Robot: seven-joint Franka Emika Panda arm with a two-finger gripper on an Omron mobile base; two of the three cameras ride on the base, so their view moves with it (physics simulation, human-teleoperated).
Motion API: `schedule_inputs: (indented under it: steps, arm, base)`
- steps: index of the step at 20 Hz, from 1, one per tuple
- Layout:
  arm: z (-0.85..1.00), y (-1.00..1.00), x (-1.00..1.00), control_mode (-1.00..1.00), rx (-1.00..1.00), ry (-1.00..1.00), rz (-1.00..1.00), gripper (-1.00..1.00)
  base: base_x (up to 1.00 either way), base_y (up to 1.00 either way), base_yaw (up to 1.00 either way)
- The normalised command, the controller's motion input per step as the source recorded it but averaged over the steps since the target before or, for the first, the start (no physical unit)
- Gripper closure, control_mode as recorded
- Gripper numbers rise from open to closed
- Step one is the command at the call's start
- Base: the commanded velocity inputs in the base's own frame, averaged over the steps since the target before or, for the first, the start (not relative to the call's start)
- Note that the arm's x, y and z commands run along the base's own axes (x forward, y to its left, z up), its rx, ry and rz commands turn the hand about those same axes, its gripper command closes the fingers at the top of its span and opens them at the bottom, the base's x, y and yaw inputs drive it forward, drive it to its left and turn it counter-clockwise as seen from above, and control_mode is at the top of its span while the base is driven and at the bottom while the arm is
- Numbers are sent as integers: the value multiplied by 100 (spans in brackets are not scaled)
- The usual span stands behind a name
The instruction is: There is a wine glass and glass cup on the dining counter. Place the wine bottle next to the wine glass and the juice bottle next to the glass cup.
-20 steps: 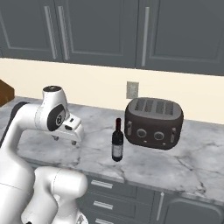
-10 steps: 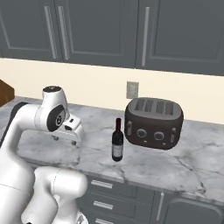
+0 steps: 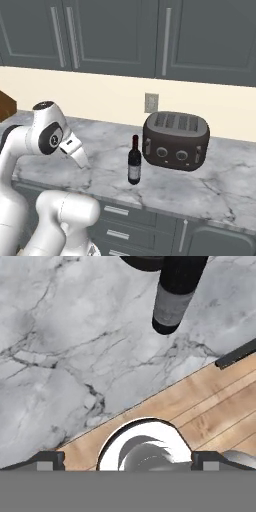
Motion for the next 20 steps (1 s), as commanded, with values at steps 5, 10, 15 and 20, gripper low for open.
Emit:
schedule_inputs:
  steps: [5, 10, 15, 20]
  arm:
    - [-9, -7, 0, -100, -8, -18, -34, -100]
    - [-26, -16, 7, -100, -25, -28, -36, -100]
    - [-18, -22, 12, -100, -17, -11, -36, -100]
    - [0, -25, 9, -100, -3, -9, -35, -100]
  base:
    - [0, 0, 0]
    - [0, 0, 0]
    - [0, 0, 0]
    - [0, 0, 0]
